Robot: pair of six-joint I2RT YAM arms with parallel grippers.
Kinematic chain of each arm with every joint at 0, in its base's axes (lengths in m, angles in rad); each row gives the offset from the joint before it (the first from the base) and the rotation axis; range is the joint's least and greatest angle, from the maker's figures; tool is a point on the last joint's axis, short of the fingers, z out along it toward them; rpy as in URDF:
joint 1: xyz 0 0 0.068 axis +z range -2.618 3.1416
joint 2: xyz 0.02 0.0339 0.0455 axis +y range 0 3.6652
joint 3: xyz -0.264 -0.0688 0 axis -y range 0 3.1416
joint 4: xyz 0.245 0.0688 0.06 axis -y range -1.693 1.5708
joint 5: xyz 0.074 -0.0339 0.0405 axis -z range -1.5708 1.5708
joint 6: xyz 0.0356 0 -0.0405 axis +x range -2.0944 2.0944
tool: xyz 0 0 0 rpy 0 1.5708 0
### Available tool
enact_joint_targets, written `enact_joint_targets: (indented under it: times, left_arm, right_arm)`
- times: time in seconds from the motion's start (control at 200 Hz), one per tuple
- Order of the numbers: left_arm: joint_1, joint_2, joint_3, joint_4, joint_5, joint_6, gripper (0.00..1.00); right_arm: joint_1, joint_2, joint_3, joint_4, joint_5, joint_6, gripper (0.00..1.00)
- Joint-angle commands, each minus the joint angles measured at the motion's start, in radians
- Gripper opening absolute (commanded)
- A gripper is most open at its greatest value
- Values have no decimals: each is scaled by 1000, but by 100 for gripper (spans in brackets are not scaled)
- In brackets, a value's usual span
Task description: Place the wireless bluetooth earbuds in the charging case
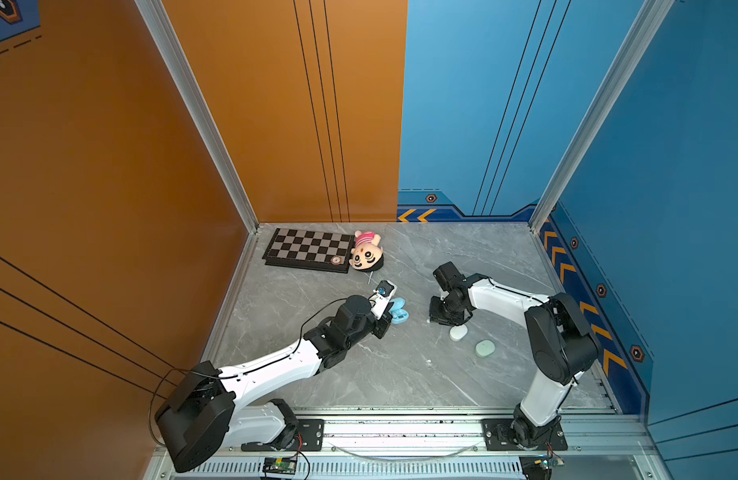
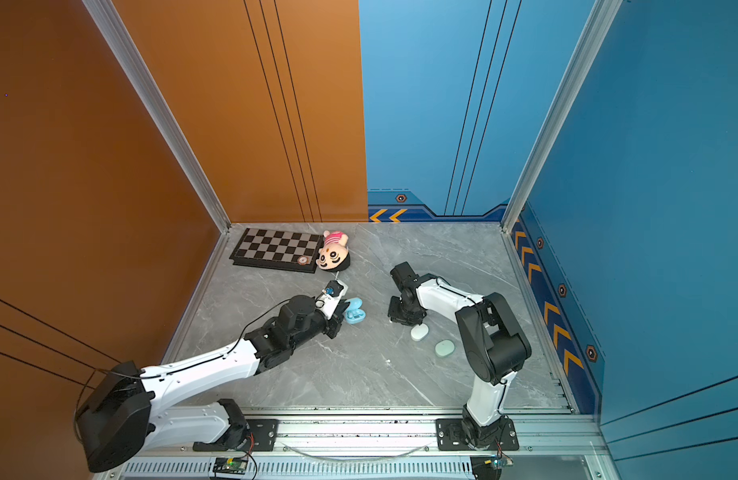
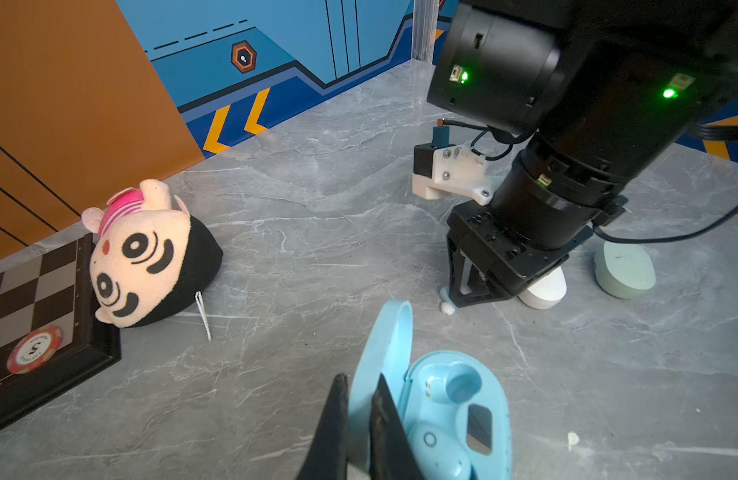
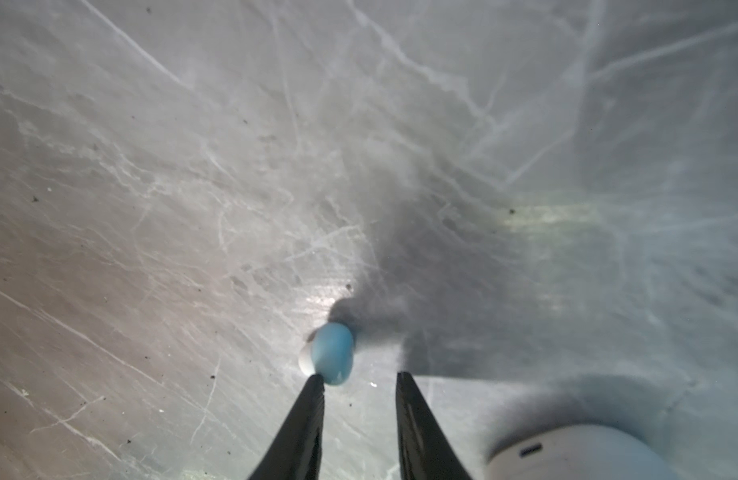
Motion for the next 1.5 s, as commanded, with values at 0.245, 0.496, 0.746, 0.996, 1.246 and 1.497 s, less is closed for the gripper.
enact_joint_targets:
  times: [0.245, 0.496, 0.746, 0.996, 1.246, 1.497]
  left_arm:
    - [2, 8, 34, -15, 17, 1, 0]
    - [5, 3, 45, -35, 16, 12, 0]
    - [6, 4, 55, -47, 21, 16, 0]
    - [9, 13, 63, -53, 29, 18, 0]
    - [13, 78, 102, -45, 47, 40, 0]
    - [30, 177, 161, 0, 80, 67, 0]
  right_arm:
    - [-7, 60, 53, 14, -9, 0, 27]
    - [-5, 76, 55, 24, -11, 0, 22]
    - [-5, 71, 58, 37, -14, -4, 15]
    - [-4, 35, 65, 39, -15, -15, 9]
    - [-2, -93, 68, 0, -21, -67, 8]
    - [10, -264, 80, -70, -77, -136, 9]
